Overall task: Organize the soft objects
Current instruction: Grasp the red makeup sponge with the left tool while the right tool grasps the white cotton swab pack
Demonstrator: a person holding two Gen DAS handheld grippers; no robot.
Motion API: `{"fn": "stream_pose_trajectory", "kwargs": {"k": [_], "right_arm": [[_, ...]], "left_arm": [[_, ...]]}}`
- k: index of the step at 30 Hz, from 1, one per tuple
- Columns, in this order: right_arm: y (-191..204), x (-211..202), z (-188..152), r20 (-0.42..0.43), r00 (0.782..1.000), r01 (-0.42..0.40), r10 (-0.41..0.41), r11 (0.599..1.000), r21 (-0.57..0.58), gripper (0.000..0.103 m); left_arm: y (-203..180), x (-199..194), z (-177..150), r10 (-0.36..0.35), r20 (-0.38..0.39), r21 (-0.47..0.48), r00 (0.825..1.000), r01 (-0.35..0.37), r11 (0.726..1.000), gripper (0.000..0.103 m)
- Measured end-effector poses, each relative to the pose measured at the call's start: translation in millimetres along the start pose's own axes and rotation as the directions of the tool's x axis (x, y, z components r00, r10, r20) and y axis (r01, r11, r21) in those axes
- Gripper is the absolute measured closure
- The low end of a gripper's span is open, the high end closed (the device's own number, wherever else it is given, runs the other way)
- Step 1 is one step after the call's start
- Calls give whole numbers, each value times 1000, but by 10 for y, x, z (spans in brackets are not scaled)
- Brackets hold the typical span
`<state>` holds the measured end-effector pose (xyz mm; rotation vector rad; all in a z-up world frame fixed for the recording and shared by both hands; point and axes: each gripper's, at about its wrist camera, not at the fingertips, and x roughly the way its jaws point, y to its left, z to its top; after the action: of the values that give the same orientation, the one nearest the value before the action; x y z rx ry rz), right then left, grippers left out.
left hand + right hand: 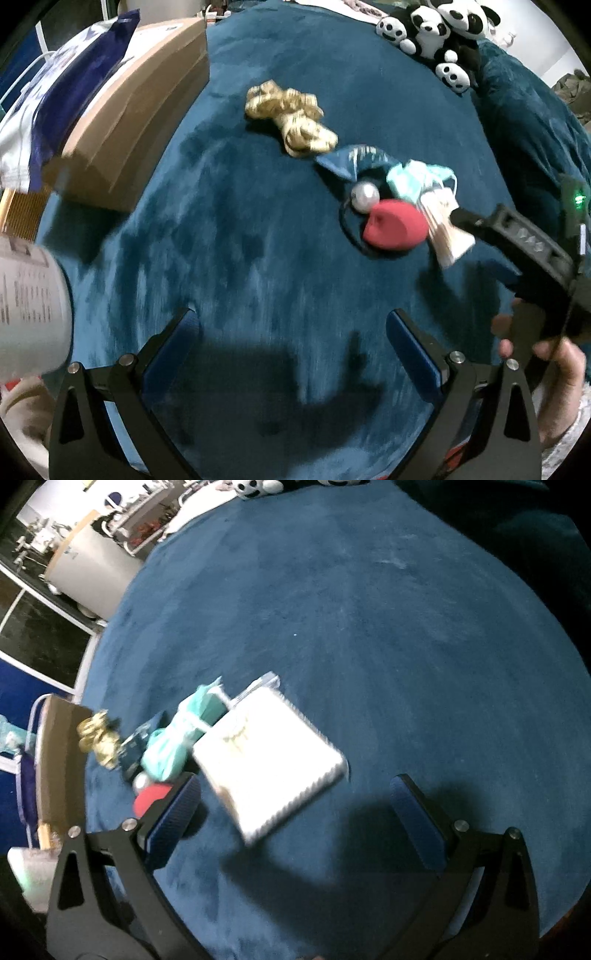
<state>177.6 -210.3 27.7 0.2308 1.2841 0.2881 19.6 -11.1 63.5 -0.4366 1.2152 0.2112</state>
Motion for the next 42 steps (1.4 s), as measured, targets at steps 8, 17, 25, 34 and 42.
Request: {"fn": "stream_pose_trajectory", "kwargs": {"k": [8,17,25,34,42], "right_arm": [[81,151,215,29,998,61,-62,997,47,0],[195,281,253,32,989,145,-145,989,-7,0],[83,62,-122,9,983,184,-184,978,-103,0],[-316,-184,-510,14,994,111,-110,990,-84,0],[-339,-178,-536,31,996,91,-89,993,-72,0]], "left_arm": [[87,14,244,-18,26,-55,1000,20,998,1],[11,114,303,-21,16,-10,1000,22,1000,1],[-357,235,387,-32,46,119,998,27,993,1],[-697,393,484,-77,66,201,995,62,978,2],[-906,642,604,-41,33,200,999,33,979,26]]}}
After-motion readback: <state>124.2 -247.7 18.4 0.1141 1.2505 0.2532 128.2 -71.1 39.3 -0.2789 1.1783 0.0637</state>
